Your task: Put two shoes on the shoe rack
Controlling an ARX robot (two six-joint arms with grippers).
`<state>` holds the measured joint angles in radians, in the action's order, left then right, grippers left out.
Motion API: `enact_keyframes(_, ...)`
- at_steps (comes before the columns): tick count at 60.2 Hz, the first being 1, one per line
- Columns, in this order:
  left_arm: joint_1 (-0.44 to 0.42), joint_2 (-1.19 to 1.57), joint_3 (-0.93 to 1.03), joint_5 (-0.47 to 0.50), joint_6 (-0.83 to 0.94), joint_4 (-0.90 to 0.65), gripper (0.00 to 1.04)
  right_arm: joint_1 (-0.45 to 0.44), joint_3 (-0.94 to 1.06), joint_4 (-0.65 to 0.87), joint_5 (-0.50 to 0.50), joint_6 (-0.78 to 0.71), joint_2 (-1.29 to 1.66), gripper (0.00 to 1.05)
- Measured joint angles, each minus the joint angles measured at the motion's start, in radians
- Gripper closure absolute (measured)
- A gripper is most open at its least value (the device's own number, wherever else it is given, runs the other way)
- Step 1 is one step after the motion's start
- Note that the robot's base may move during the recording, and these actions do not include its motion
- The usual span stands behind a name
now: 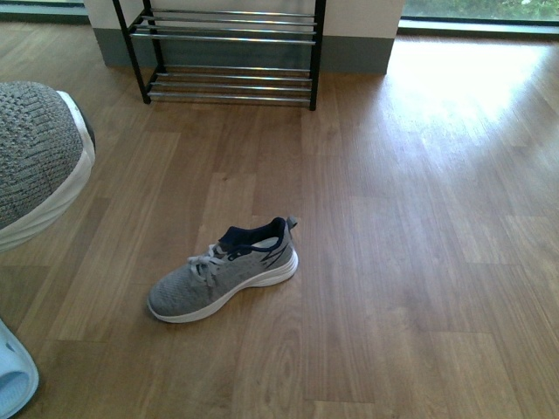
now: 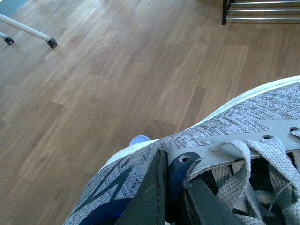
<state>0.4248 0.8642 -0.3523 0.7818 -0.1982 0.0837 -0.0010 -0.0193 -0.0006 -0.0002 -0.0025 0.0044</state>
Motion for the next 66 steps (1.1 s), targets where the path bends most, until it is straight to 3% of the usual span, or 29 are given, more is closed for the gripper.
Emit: enact_keyframes(66,0.005,0.002,0.0,-0.008,0.0,0.0,1.03,0.0,0.0,0.0,0.003,0.0,0.0,0.09)
